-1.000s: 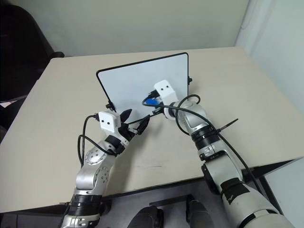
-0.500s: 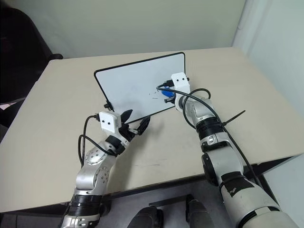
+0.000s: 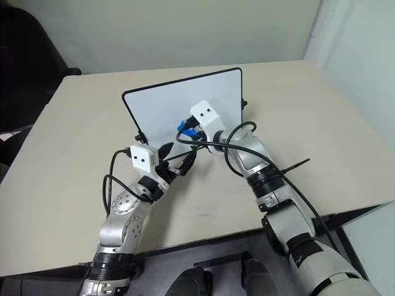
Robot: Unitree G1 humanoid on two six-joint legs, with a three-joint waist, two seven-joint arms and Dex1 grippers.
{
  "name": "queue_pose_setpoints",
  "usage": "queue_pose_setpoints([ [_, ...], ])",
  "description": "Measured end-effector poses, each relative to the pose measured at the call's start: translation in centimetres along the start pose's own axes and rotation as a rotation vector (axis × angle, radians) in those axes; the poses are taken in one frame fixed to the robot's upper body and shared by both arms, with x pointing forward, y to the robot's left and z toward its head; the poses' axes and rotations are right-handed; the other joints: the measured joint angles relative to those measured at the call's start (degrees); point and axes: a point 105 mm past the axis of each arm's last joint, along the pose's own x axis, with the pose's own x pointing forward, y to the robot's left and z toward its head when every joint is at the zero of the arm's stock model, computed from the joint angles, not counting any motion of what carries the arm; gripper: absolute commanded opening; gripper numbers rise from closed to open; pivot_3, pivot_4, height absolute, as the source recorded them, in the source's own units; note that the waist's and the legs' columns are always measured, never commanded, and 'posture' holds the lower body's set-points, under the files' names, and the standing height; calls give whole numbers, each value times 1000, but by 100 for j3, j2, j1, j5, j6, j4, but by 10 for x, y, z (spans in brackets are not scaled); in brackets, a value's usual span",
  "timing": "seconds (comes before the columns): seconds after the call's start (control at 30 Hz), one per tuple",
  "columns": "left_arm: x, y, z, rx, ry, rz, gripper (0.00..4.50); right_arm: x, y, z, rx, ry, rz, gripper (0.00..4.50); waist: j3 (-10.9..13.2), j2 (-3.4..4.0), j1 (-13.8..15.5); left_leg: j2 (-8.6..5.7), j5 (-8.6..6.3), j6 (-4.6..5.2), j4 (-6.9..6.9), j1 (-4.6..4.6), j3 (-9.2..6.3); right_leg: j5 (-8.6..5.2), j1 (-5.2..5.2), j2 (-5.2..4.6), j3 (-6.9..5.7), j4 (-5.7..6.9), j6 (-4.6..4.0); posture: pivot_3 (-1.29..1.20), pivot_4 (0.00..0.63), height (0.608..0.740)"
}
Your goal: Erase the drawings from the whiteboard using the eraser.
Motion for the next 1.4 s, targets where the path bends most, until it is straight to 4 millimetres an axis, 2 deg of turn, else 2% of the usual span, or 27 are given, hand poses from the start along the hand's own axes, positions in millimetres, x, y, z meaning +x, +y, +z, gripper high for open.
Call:
queue_pose_setpoints([
  [0.23,0,0,0,0,0,-1,4500,-4,-53,-6,145,31,-235,327,0,0,18,2,1,2,2,0,-1,2,-2,0,1,4,-3,0,150,740],
  [0.4,0,0,0,0,0,-1,4500,-5,-67,-14,196,46,-299,327,0,0,16,3,5,0,3,1,-1,5,-4,1,1,15,-7,0,150,740],
  [0.53,0,0,0,1,0,-1,4500,-3,-62,-14,171,54,-274,327,0,0,9,3,10,0,5,1,-1,9,-7,1,1,22,-11,0,150,740],
  [0.8,0,0,0,1,0,1,4500,9,-20,-1,71,28,-96,327,0,0,-64,11,10,-6,4,0,-1,7,-14,7,-2,25,-10,0,150,740],
  [1.0,0,0,0,1,0,2,4500,16,-6,3,52,33,-52,327,0,0,-62,7,10,-6,4,-1,0,7,-13,4,0,23,-10,0,150,740],
  [1.23,0,0,0,1,0,4,4500,22,-6,-1,33,67,-65,327,0,0,-61,7,10,-7,4,-1,-1,7,-13,4,-1,25,-11,0,150,740],
  [1.4,0,0,0,0,-1,6,4500,21,-27,-9,101,99,-165,327,0,0,-39,7,17,-10,5,-1,-2,12,-11,3,0,26,-18,0,150,740],
])
